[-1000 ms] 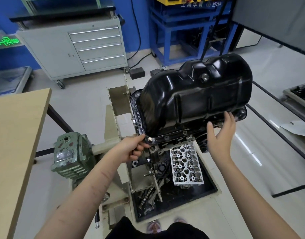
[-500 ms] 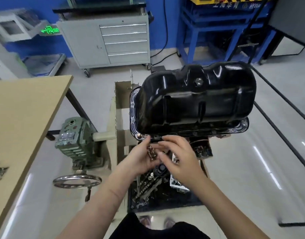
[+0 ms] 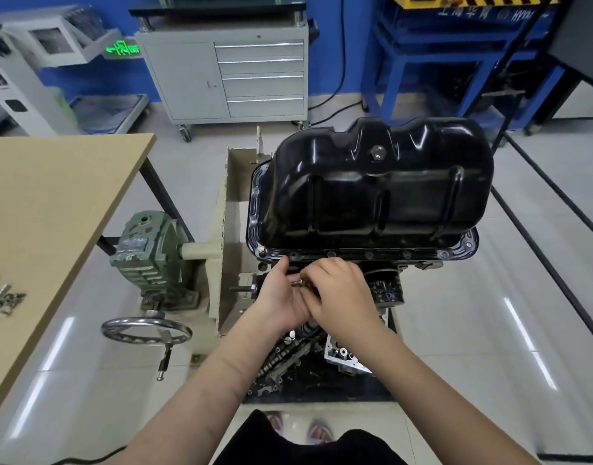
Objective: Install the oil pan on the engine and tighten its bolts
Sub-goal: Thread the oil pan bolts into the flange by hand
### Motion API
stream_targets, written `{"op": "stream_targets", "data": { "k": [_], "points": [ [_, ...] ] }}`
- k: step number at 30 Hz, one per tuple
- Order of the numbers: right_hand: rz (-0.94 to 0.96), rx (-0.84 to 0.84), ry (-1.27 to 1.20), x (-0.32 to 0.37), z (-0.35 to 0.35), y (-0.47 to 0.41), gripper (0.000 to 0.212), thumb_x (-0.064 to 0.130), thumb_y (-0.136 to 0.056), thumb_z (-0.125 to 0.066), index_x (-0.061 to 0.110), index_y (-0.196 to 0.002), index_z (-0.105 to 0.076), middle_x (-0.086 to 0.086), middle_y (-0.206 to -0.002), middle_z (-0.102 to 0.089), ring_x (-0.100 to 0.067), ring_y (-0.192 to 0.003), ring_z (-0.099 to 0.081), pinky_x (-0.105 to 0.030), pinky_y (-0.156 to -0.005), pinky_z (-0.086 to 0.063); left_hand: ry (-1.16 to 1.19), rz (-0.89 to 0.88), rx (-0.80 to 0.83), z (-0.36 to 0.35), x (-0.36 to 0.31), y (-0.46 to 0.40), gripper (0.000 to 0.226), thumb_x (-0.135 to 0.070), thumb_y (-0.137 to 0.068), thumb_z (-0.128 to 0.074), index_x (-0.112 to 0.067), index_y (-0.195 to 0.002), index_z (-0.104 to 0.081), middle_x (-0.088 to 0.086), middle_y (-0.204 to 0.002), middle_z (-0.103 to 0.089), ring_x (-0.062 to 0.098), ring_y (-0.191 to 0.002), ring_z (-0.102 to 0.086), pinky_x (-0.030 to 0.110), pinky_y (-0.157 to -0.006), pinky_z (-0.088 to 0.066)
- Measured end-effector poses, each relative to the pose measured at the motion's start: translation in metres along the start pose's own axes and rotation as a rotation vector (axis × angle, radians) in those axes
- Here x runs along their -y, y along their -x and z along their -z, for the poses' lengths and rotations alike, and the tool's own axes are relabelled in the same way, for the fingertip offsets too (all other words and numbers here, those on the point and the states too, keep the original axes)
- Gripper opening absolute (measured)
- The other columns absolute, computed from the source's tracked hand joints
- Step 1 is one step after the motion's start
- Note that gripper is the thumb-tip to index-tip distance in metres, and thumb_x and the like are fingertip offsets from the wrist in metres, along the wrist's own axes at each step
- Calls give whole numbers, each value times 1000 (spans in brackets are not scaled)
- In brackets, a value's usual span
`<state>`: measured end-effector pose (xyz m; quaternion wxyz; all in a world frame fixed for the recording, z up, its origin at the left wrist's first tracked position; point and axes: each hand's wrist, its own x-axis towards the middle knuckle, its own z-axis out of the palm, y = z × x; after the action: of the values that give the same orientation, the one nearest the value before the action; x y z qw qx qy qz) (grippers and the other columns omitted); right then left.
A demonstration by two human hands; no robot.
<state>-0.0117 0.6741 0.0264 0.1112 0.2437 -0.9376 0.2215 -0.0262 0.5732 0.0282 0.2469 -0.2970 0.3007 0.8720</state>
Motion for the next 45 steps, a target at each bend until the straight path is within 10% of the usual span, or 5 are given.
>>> {"op": "stream_targets", "data": {
  "k": [5,12,45],
  "points": [
    [-32,-129,-193,-8,1,-1,11,11,-73,-66,4,-82,-65,-6,-78,-64,-24,-77,-60,-33,-73,-45,-51,14,16,4,-3,-4,63,-45,-97,-22,5,-87,-58,15,-73,-66,25,-64,-65,32,-62,-52],
    [-539,-144,-568,-78,0,8,22,14,-85,-59,29,-70,-55,11,-70,-59,1,-65,-54,-3,-58,-40,-207,28,-131,4,-2,-30,28,-16,-98,-36,-2,-86,-57,-3,-43,-44,8,-44,-43,14,-37,-40],
    [-386,-130,-484,-109,-8,5,19,1,-79,-64,16,-69,-59,9,-67,-60,-2,-70,-57,-4,-62,-41,-319,-29,7,6,-9,-53,23,-16,-98,-41,0,-93,-56,-7,-42,-44,3,-36,-42,13,-36,-36]
  ]
}}
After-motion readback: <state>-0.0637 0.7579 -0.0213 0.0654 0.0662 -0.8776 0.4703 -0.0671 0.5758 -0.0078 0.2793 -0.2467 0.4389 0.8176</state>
